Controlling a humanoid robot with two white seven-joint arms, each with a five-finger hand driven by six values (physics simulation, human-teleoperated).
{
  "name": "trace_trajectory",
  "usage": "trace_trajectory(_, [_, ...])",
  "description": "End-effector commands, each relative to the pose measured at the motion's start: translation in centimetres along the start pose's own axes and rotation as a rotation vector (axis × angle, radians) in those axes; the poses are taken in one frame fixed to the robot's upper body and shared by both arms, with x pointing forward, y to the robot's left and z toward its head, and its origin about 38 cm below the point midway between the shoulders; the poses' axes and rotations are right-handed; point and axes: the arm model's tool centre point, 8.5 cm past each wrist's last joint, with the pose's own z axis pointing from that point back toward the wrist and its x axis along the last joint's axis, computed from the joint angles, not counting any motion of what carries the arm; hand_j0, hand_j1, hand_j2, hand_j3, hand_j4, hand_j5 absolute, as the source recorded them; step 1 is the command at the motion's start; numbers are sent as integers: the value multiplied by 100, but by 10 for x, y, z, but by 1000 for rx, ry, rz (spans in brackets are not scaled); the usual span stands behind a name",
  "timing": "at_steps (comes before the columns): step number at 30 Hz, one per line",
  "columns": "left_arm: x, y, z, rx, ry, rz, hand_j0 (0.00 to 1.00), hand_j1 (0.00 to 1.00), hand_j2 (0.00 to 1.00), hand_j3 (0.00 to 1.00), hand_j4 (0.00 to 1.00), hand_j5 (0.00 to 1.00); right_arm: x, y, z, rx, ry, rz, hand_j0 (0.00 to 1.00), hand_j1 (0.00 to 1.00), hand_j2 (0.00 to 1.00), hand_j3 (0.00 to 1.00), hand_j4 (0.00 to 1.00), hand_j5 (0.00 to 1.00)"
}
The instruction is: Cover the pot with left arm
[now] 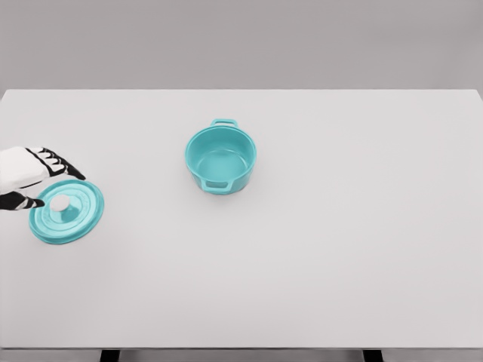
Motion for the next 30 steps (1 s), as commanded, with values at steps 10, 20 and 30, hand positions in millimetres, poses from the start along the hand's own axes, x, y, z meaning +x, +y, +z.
trace_trajectory(10, [-15, -35, -8, -74, 31, 83, 79, 79, 79, 79, 79, 79, 0, 0, 0, 0, 0, 0, 100, 100, 100, 100, 100, 100])
trace_trajectory(20, [-23, -49, -14, -60, 48, 144, 76, 76, 76, 76, 76, 76, -1, 0, 0, 1, 1, 0, 100, 100, 100, 100, 100, 100])
trace_trajectory(30, [-25, -54, -22, -53, 61, 155, 73, 73, 73, 73, 73, 73, 0, 0, 0, 0, 0, 0, 100, 100, 100, 100, 100, 100])
